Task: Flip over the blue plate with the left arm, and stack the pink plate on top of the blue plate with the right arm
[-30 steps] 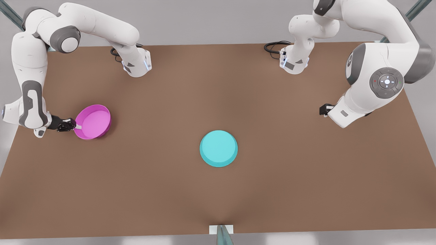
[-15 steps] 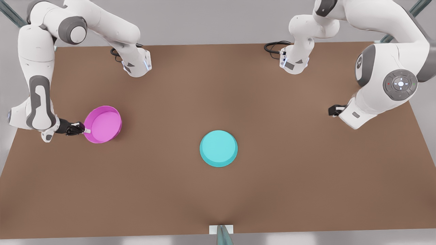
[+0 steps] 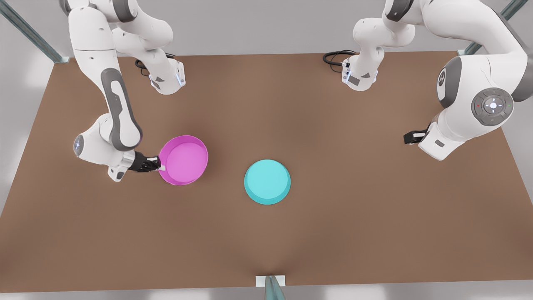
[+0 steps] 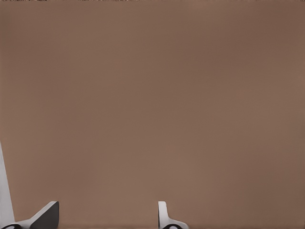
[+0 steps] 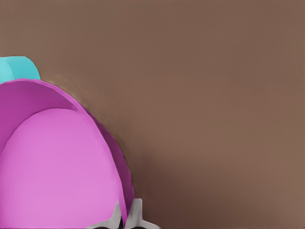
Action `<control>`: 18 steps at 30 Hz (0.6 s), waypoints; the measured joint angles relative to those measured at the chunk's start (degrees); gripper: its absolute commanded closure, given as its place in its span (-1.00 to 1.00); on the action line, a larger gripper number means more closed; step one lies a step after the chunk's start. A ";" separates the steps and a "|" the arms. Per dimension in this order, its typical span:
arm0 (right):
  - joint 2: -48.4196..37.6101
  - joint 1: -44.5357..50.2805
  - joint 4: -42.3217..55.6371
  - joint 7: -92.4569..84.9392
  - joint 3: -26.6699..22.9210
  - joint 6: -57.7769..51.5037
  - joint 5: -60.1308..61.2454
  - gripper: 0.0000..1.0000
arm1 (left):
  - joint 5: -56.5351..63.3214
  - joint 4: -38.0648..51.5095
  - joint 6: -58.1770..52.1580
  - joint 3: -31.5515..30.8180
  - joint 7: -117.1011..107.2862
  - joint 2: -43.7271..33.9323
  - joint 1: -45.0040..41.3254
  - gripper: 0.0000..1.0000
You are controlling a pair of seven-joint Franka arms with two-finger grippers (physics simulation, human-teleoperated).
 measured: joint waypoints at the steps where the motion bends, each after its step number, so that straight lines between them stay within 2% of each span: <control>1: 0.01 2.22 -0.08 2.89 -0.01 1.31 0.33 0.57 | 0.02 0.00 0.00 0.00 0.00 0.00 0.06 -1.00; 13: 1.66 16.57 1.84 16.41 -0.25 6.99 7.93 0.57 | 0.19 0.00 0.70 1.23 0.00 0.88 0.17 -1.00; 15: 4.51 28.92 2.79 16.54 -11.16 7.70 12.42 0.57 | 0.19 0.00 0.70 1.67 0.08 0.93 0.22 -1.00; 16: 6.04 33.81 3.37 16.55 -14.10 7.77 16.51 0.57 | 0.18 0.00 0.70 1.67 0.02 0.97 0.16 -1.00; 18: 7.29 38.41 4.50 20.22 -16.08 8.43 18.74 0.57 | 0.18 0.00 0.70 1.67 0.09 0.97 0.18 -1.00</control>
